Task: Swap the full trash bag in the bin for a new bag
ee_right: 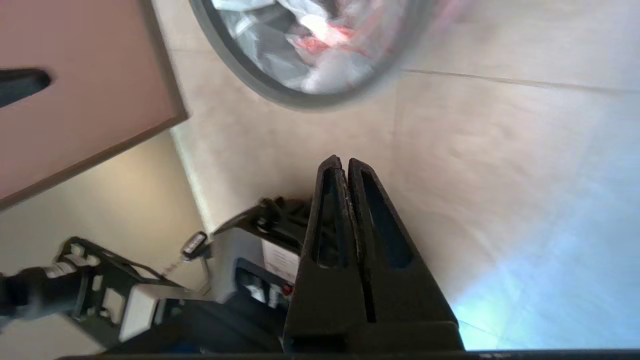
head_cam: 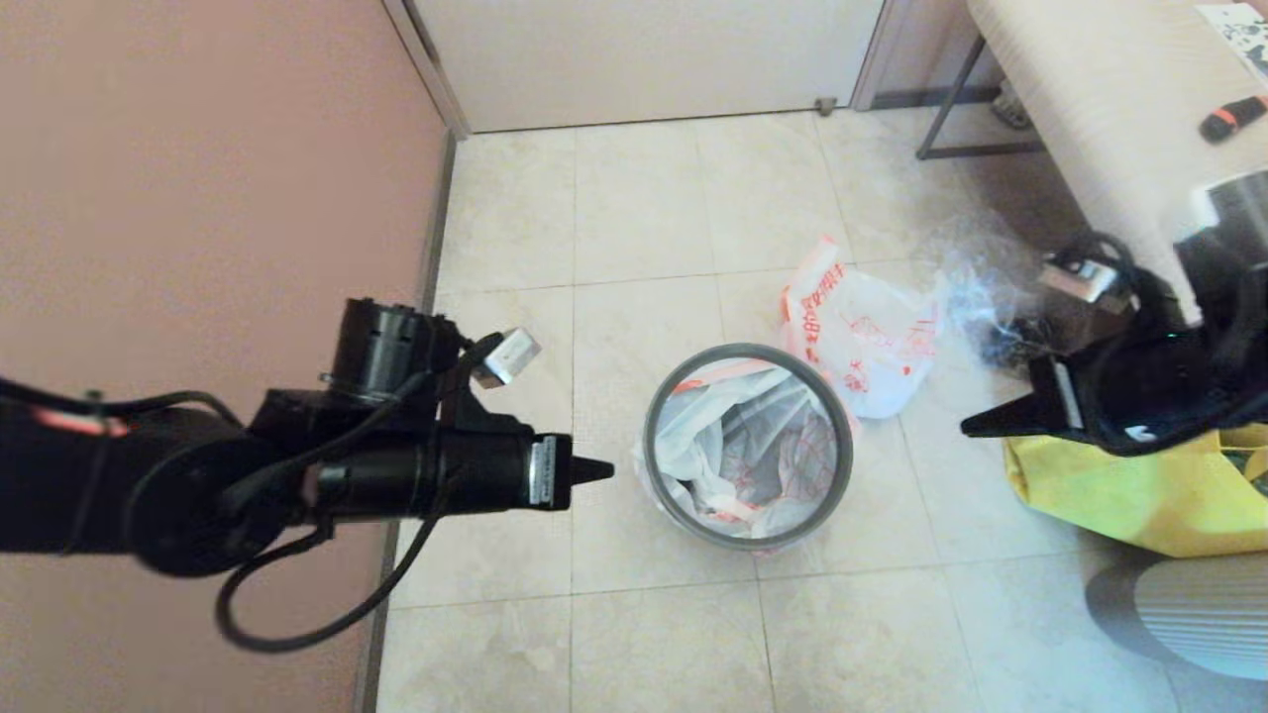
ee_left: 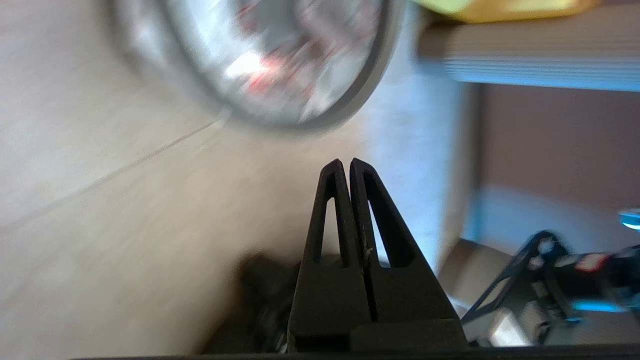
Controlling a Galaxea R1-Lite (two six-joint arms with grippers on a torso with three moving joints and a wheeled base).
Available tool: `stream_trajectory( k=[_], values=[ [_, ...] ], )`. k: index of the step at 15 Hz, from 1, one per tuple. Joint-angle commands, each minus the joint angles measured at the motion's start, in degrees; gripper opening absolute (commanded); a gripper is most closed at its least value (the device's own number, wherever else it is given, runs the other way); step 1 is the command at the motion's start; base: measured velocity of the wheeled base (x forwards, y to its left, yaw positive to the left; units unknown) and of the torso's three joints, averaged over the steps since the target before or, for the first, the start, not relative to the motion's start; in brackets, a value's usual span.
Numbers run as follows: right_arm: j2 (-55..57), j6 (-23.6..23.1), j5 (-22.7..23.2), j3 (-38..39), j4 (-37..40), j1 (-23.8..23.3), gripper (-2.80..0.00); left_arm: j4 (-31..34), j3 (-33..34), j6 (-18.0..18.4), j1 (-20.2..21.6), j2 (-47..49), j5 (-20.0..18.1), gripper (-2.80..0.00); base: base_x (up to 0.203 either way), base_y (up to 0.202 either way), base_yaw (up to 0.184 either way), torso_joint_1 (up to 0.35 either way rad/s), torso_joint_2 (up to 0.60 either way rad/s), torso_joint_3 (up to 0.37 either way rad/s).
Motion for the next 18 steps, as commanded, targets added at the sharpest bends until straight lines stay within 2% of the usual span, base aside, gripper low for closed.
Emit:
stream_trajectory(
  k=[1, 3, 4, 6, 8, 10, 12, 18],
  values=[
    [-14.1, 0.06, -1.47, 4.61, 0.83, 0.05, -2.8, 0.12, 7.14, 0.56, -1.66, -13.28, 5.49, -2.8, 0.0, 0.0, 0.0, 0.0, 0.0, 0.0],
    [-24.02, 0.07, -4.26, 9.31, 2.65, 0.1, -2.8, 0.51, 14.96, 1.8, -5.43, -22.21, 15.72, -2.8, 0.0, 0.0, 0.0, 0.0, 0.0, 0.0],
    [-28.82, 0.15, -5.56, 11.15, 3.53, 0.09, -2.8, 0.61, 17.7, 2.19, -6.6, -26.36, 19.58, -2.8, 0.0, 0.0, 0.0, 0.0, 0.0, 0.0],
    [-38.17, 0.86, -7.35, 14.01, 5.62, -0.42, -2.8, 1.03, 21.62, 3.84, -6.88, -34.6, 24.02, -2.8, 0.0, 0.0, 0.0, 0.0, 0.0, 0.0],
    [-45.47, 3.38, -8.02, 15.43, 7.66, -2.36, -2.8, 2.55, 24.69, 7.92, -5.71, -41.94, 27.23, -2.8, 0.0, 0.0, 0.0, 0.0, 0.0, 0.0],
    [-50.37, 4.89, -8.2, 16.2, 10.96, -4.4, -2.8, 4.67, 26.69, 10.53, -2.65, -47.63, 29.0, -2.8, 0.0, 0.0, 0.0, 0.0, 0.0, 0.0],
    [-53.54, 5.32, -8.25, 16.94, 13.08, -5.51, -2.8, 6.05, 26.99, 12.01, 2.34, -50.59, 29.93, -2.8, 0.0, 0.0, 0.0, 0.0, 0.0, 0.0],
    [-66.42, 5.27, -8.5, 20.0, 13.34, -9.02, -2.8, 7.33, 30.57, 12.62, 13.93, -66.35, 30.16, -2.8, 0.0, 0.0, 0.0, 0.0, 0.0, 0.0]
  ],
)
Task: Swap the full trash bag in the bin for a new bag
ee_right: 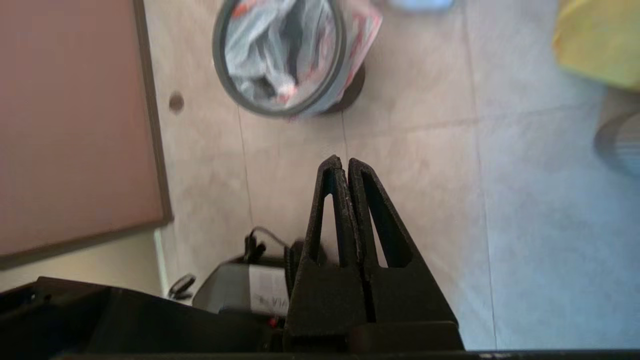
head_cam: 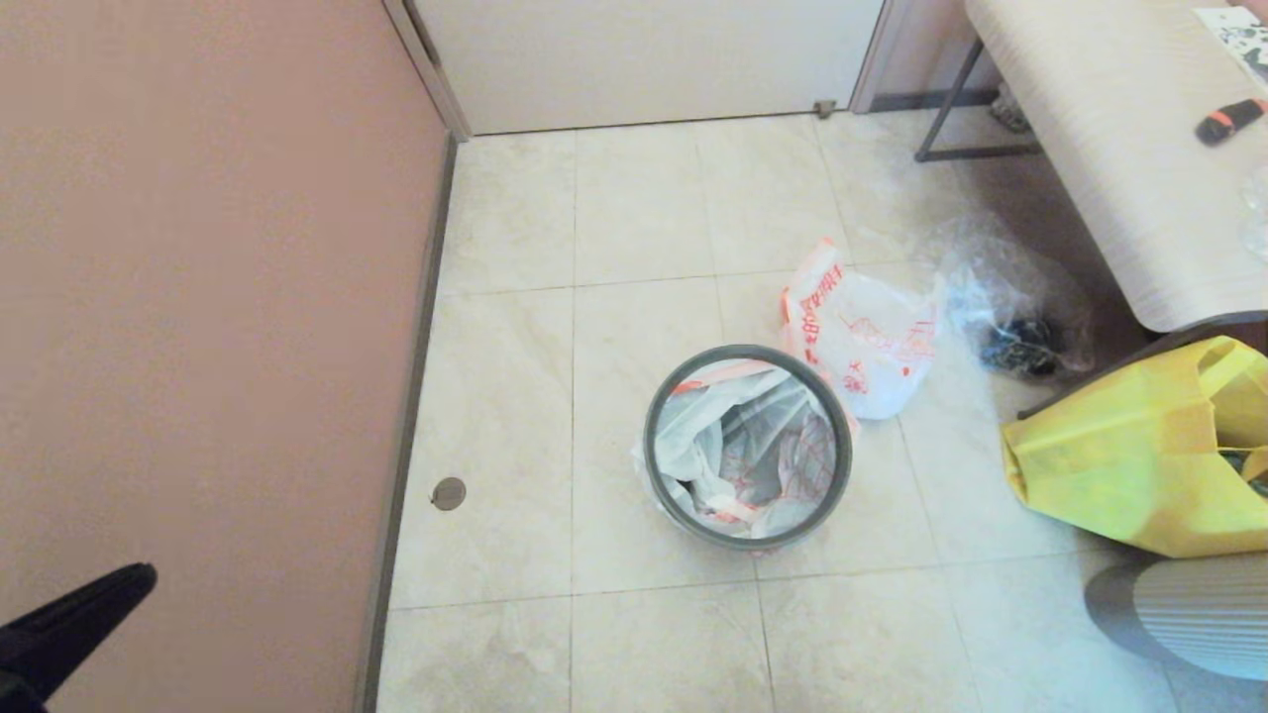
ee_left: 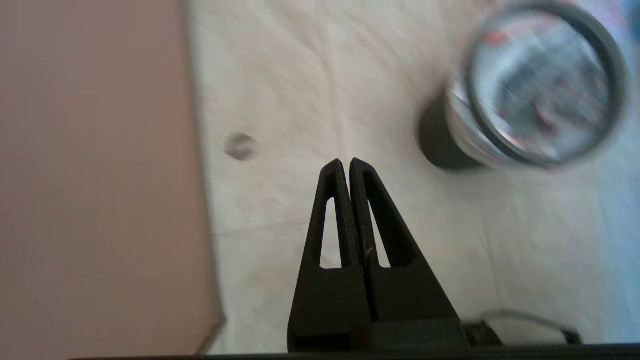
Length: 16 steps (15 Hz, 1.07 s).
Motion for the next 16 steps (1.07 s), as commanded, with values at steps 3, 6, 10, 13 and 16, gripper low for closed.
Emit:
stream_trajectory(
  k=[3, 6, 10, 13, 16],
  values=[
    [-12.19, -0.39, -0.3, 4.96, 0.16, -2.38, -2.8, 5.37, 0.92, -0.15, 10.23, -15.37, 0.28, -2.8, 0.0, 0.0, 0.0, 0.0, 0.0, 0.0],
    [-14.95, -1.34, -7.4, 9.07, 0.09, -2.39, -2.8, 11.26, 1.56, 1.06, 15.91, -23.18, -2.34, -2.8, 0.0, 0.0, 0.0, 0.0, 0.0, 0.0],
    [-17.89, -12.55, -7.71, 14.03, 0.14, -1.56, -2.8, 16.96, 8.47, 3.48, 16.87, -32.76, -7.16, -2.8, 0.0, 0.0, 0.0, 0.0, 0.0, 0.0],
    [-20.29, -18.21, -7.75, 20.21, -0.11, -1.44, -2.8, 12.62, 17.14, 2.4, 16.92, -32.99, -8.82, -2.8, 0.0, 0.0, 0.0, 0.0, 0.0, 0.0],
    [-25.85, -20.13, -8.15, 31.61, -5.69, -1.33, -2.8, 8.35, 18.65, 3.11, 16.66, -33.0, -11.35, -2.8, 0.0, 0.0, 0.0, 0.0, 0.0, 0.0]
  ],
)
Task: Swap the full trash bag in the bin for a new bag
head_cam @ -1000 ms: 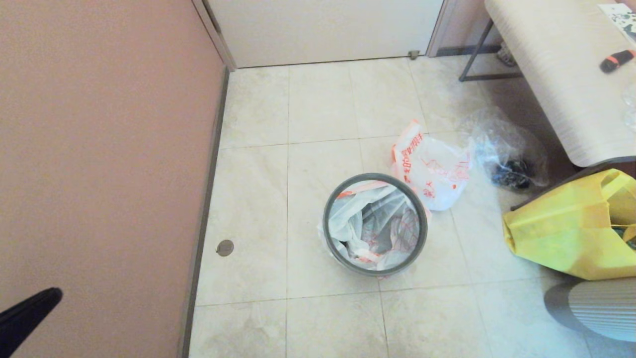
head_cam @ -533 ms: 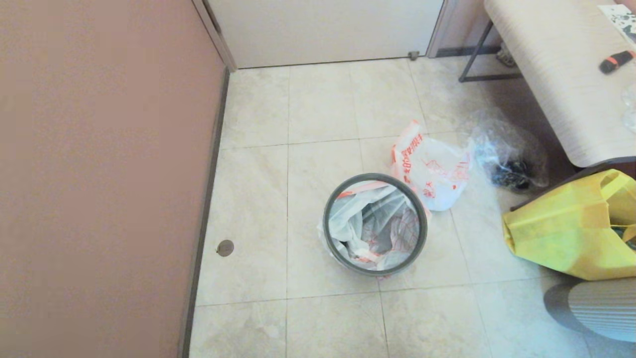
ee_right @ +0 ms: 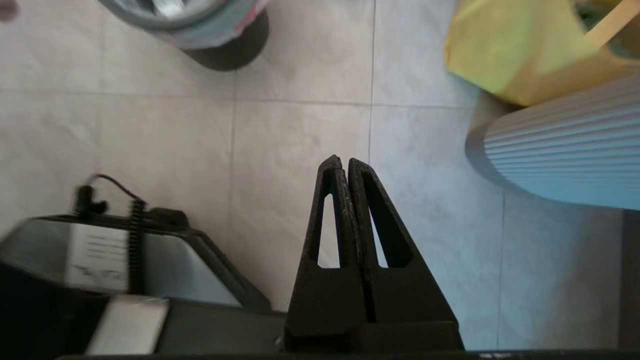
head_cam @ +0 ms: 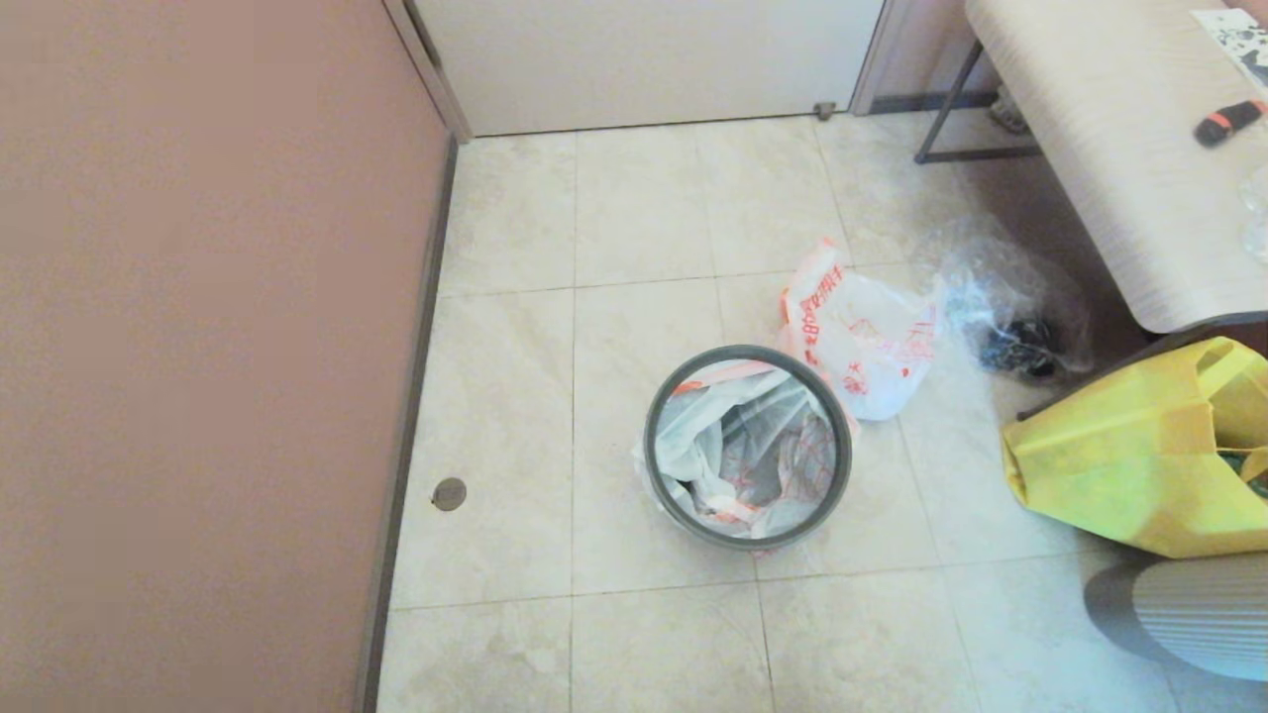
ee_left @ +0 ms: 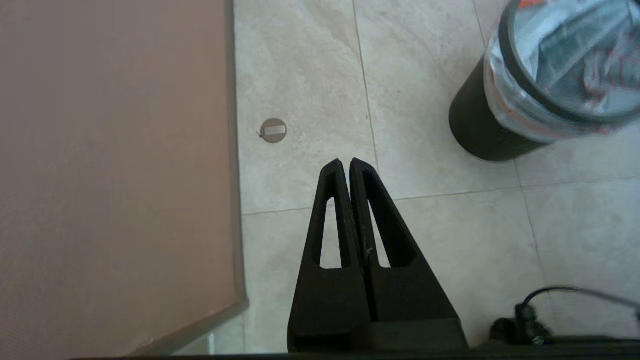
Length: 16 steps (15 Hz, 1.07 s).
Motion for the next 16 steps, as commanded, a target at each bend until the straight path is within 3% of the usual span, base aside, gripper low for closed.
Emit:
stream_trajectory(
  k=[1, 3, 5, 8, 16],
  values=[
    [-3.17, 0.02, -0.09, 7.47, -6.72, 0.02, -2.8, -0.4, 0.59, 1.05, -0.02, -0.19, -0.64, -2.8, 0.0, 0.0, 0.0, 0.0, 0.0, 0.0],
    [-3.72, 0.17, -0.21, 17.08, -20.43, 0.05, -2.8, -0.95, 0.69, 5.52, -0.1, -0.19, -2.4, -2.8, 0.0, 0.0, 0.0, 0.0, 0.0, 0.0],
    [-4.04, -0.7, -0.67, 21.43, -28.22, 0.57, -2.8, -0.84, 0.63, 5.23, -0.02, -0.19, -2.81, -2.8, 0.0, 0.0, 0.0, 0.0, 0.0, 0.0],
    [-4.05, -0.01, -3.32, 23.15, -28.66, 0.57, -2.8, 0.06, 0.78, 0.78, -0.02, -0.19, -1.26, -2.8, 0.0, 0.0, 0.0, 0.0, 0.0, 0.0],
    [-4.05, 0.31, -3.32, 23.24, -28.75, 0.57, -2.8, -0.11, 0.87, 0.7, -0.02, -0.19, -1.26, -2.8, 0.0, 0.0, 0.0, 0.0, 0.0, 0.0]
  ],
)
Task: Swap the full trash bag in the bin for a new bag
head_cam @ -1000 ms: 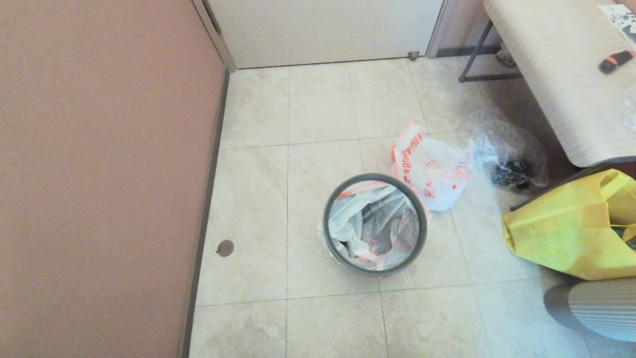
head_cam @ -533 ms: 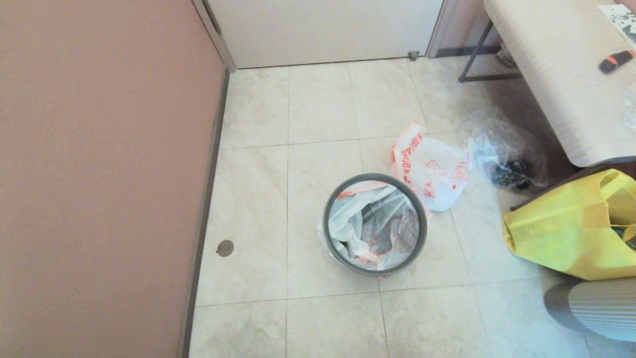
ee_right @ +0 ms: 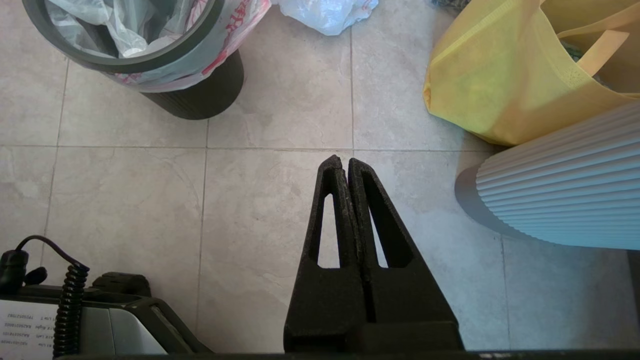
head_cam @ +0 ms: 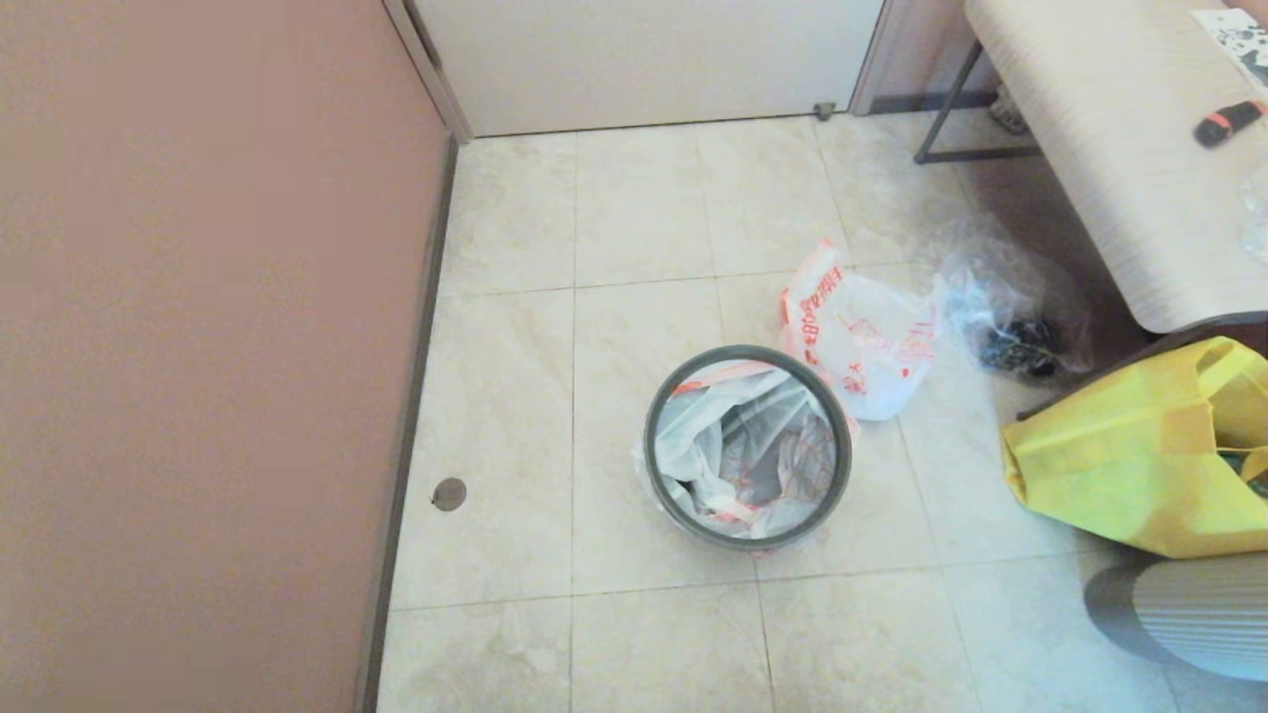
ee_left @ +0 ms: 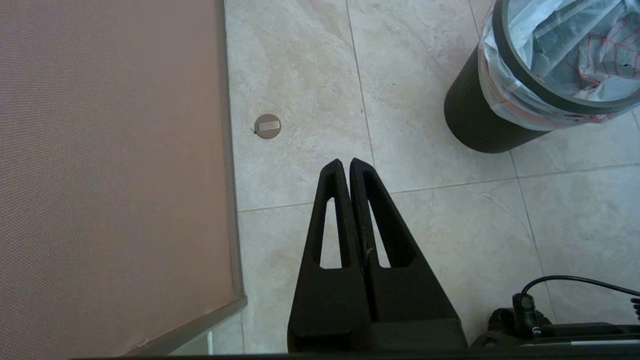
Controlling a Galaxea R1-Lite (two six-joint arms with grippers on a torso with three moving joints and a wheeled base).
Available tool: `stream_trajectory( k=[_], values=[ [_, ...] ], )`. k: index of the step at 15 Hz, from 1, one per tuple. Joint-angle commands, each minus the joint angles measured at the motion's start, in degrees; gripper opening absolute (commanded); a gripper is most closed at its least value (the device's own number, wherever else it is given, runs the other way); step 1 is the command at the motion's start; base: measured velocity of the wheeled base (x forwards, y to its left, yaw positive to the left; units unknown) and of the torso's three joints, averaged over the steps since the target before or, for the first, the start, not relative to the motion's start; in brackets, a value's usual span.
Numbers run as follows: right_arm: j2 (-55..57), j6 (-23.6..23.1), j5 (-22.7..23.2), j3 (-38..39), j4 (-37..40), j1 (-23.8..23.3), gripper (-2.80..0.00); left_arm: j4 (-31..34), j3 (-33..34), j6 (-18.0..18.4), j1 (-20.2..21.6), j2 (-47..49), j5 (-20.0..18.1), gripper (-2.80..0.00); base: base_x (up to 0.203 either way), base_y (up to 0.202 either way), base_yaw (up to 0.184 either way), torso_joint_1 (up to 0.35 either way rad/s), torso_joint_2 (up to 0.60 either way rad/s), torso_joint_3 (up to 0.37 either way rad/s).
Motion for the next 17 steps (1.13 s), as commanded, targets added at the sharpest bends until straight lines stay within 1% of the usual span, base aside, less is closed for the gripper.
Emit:
stream_trajectory(
  k=[1, 17],
  values=[
    [0.13, -0.12, 0.05, 0.08, 0.12, 0.01, -2.8, 0.01, 0.0, 0.0, 0.0, 0.09, -0.02, -2.8, 0.0, 0.0, 0.0, 0.0, 0.0, 0.0],
    [0.13, -0.04, 0.14, 0.08, 0.12, 0.01, -2.8, 0.01, 0.0, 0.0, 0.0, 0.09, -0.02, -2.8, 0.0, 0.0, 0.0, 0.0, 0.0, 0.0]
  ],
)
